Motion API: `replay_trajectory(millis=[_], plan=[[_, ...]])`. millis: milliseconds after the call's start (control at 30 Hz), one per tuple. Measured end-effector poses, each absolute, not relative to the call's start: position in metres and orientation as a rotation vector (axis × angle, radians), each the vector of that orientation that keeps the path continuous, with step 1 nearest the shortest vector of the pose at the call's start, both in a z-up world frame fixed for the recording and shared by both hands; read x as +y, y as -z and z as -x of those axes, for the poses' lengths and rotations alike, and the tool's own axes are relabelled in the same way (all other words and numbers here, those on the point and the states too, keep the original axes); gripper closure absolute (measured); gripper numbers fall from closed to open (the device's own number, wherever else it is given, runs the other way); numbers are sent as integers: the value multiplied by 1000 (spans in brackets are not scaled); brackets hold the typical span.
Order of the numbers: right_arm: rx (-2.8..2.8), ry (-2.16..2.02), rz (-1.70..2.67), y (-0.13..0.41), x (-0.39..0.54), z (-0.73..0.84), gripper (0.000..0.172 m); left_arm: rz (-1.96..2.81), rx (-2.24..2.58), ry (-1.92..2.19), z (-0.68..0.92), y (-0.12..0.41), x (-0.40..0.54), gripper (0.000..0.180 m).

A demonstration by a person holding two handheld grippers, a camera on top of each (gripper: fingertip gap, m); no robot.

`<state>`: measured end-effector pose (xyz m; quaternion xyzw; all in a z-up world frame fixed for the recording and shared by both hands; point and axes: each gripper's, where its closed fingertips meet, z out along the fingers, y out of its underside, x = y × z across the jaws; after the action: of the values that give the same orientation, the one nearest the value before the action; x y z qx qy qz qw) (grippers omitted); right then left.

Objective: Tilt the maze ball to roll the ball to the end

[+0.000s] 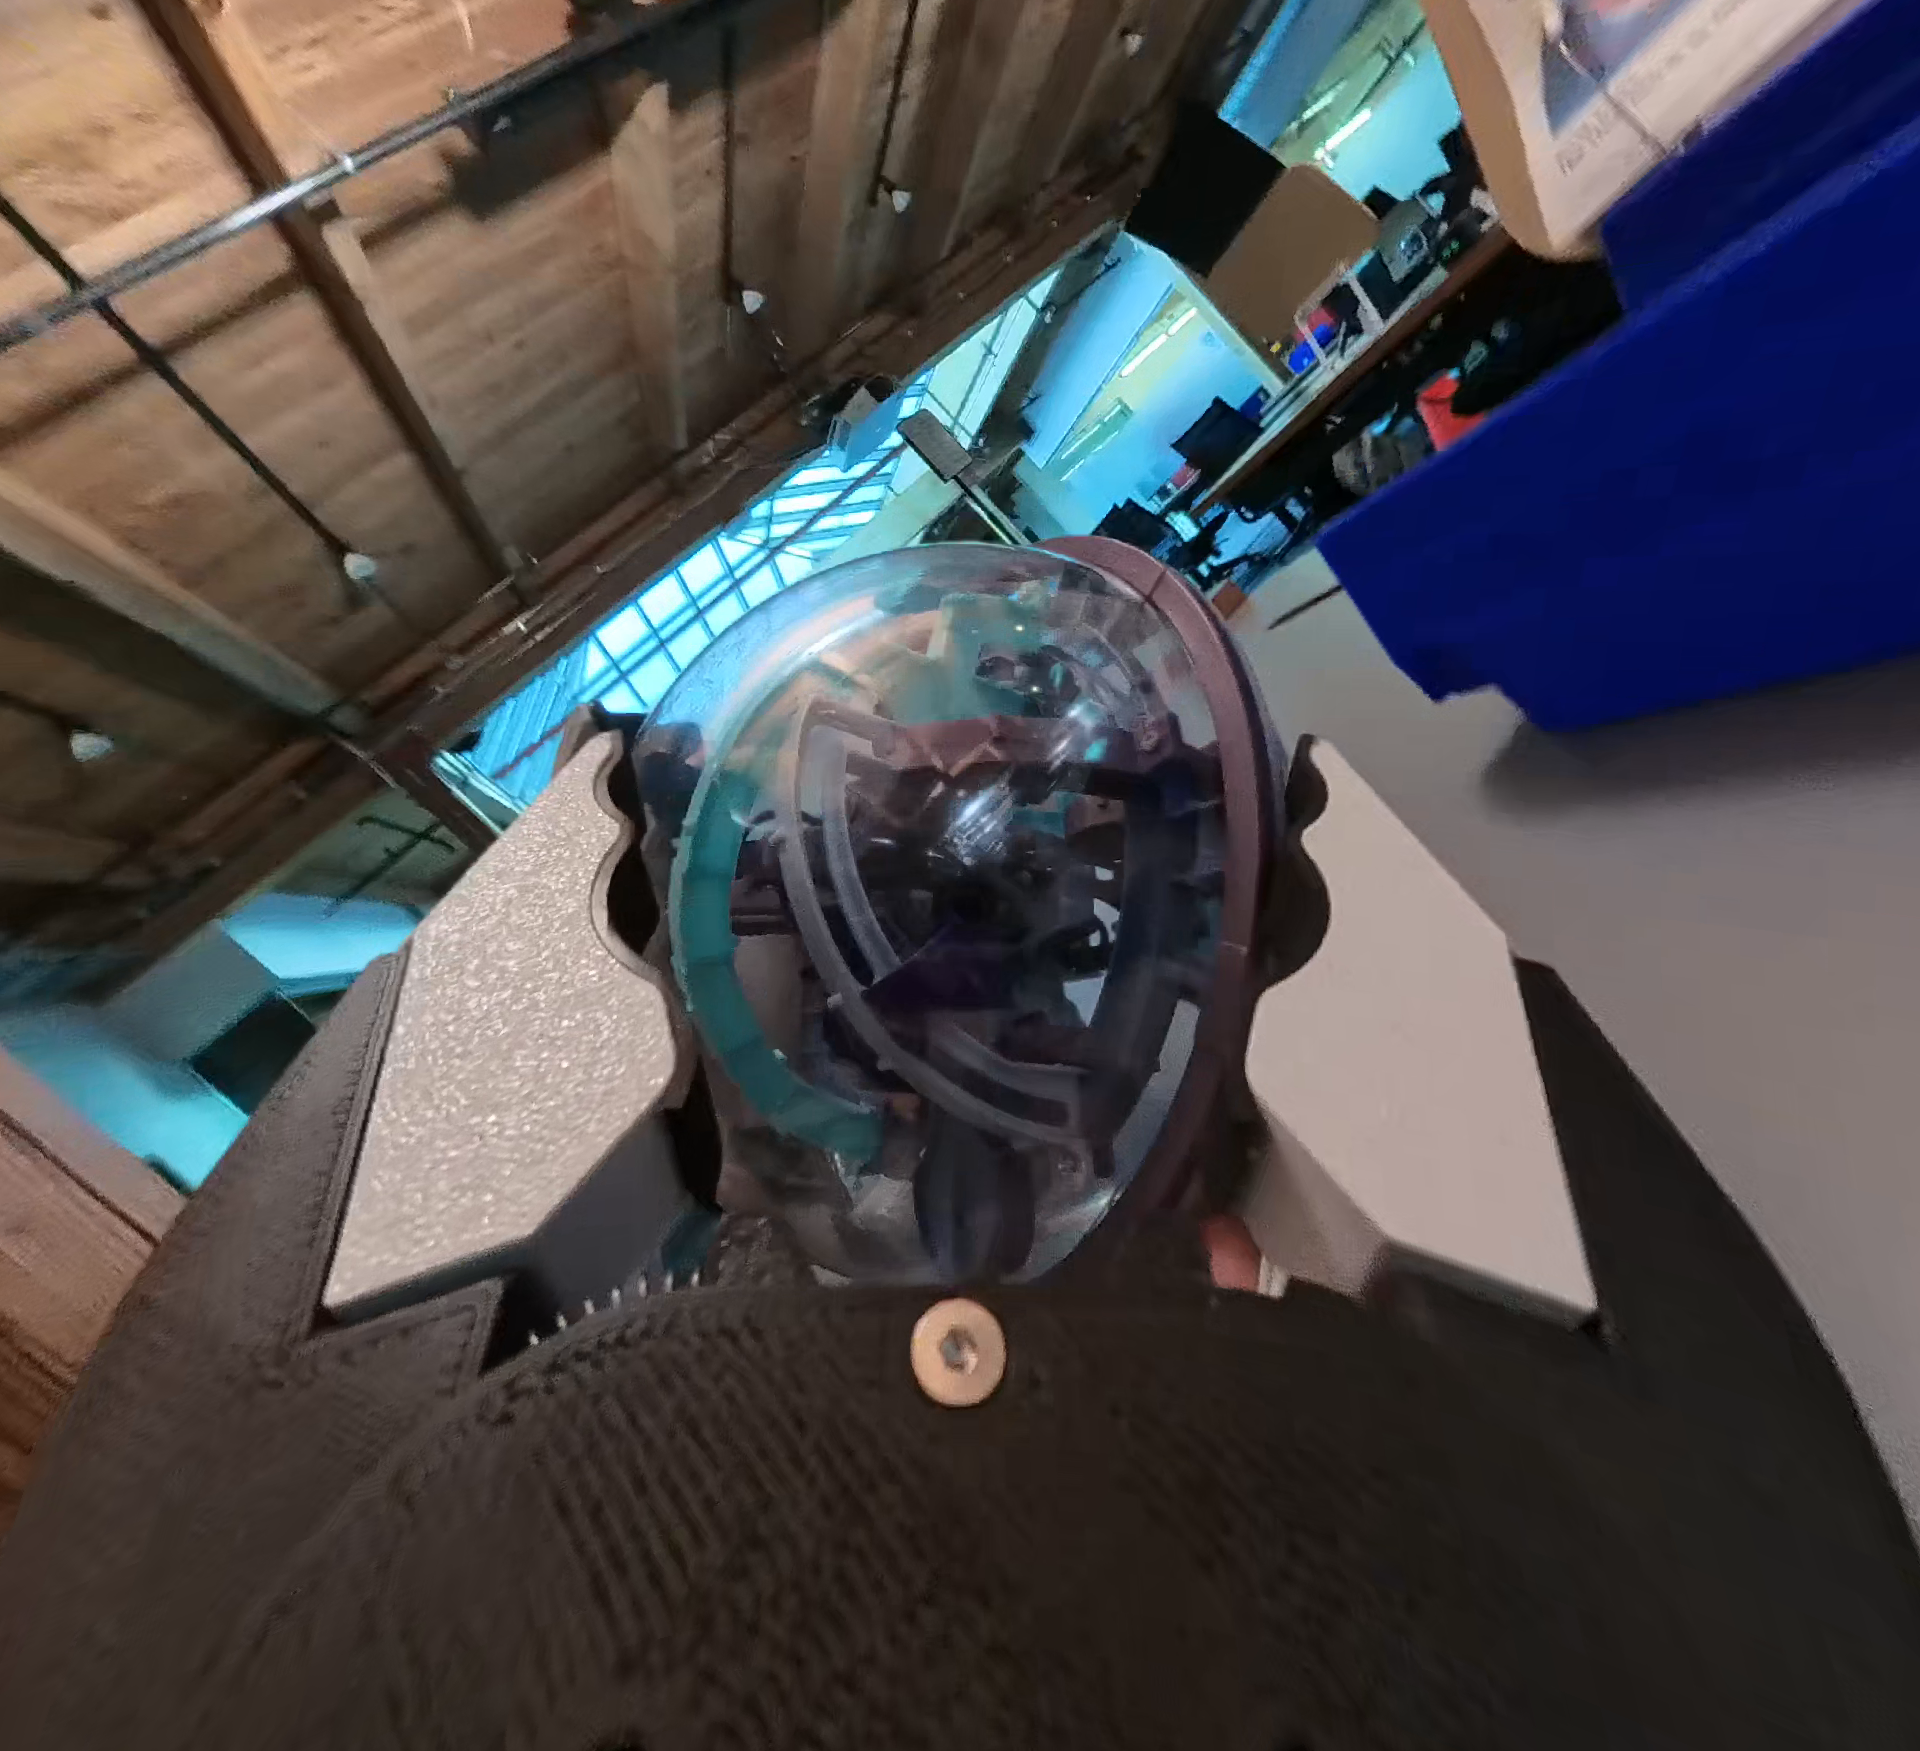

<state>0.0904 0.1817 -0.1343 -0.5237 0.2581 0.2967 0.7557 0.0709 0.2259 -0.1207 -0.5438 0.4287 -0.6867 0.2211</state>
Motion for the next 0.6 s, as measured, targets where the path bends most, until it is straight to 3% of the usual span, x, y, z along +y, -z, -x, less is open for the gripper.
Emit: replay_trajectory(millis=[267,433,600], plan=[[470,-577,1197,123,182,-73,46,1446,1239,1767,-72,113,218,25],[328,-482,1241,115,178,-62,40,1459,1222,1841,-67,105,216,27],[143,-480,1066,82,147,-56,60,1444,1253,2111,-58,89,193,26]])
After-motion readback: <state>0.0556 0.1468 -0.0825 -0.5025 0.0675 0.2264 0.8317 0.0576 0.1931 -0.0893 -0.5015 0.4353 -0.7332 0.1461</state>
